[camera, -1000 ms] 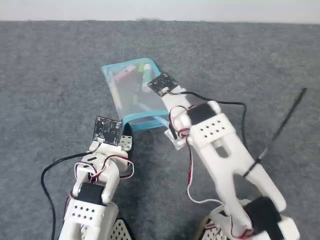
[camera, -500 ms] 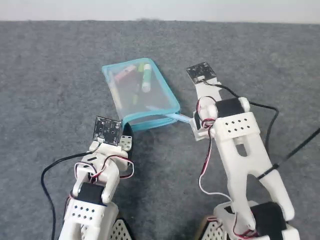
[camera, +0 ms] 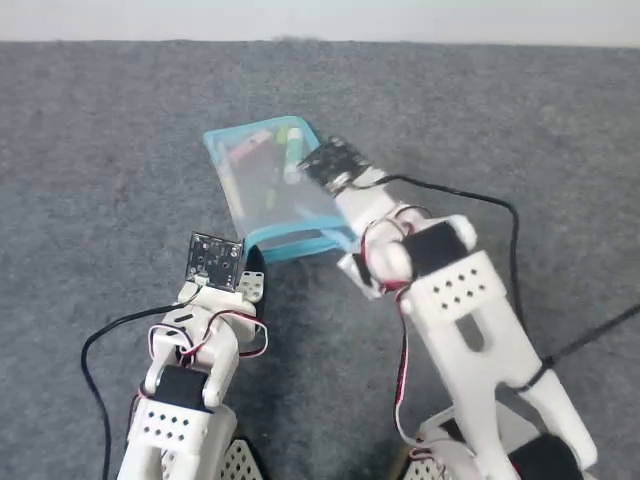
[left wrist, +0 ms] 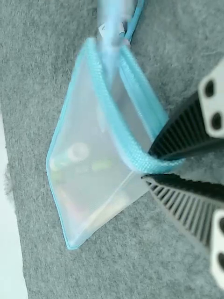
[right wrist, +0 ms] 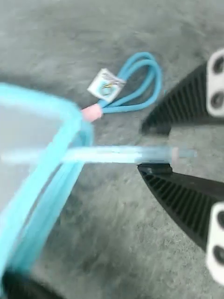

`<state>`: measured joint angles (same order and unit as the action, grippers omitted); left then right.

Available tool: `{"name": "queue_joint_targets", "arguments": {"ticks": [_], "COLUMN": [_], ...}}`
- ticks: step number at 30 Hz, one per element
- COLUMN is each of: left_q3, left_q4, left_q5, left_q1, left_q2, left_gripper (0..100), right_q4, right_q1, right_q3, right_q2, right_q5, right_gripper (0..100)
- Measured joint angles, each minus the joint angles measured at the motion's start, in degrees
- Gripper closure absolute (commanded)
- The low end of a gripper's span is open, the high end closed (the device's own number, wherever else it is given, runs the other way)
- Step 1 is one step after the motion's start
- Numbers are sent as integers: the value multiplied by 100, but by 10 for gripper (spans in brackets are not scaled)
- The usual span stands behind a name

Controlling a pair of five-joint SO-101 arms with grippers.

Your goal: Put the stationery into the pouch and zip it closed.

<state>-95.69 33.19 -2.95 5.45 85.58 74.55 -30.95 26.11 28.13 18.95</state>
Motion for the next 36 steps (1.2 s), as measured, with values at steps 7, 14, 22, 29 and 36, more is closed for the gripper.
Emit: {"name": "queue_joint_targets", "arguments": {"ticks": [7,14,22,29,36], "left_q3": [0,0,0,0,0], "left_q4": [0,0,0,0,0], "left_q5": [0,0,0,0,0], "left_q1": [0,0,0,0,0], "left_q2": [0,0,0,0,0], "left_gripper": [988,988,988,988,988], "right_q4": [0,105,-141,-527,-70], "right_q1": [-281,-193,70,88,62], "right_q3": [-62,-62,-62,-141,-1160], "right_q2": [-132,-870,-1714,-2013,-2048], "right_q5": [220,413,659,668,70], "right_gripper": [819,819,839,987,991]}}
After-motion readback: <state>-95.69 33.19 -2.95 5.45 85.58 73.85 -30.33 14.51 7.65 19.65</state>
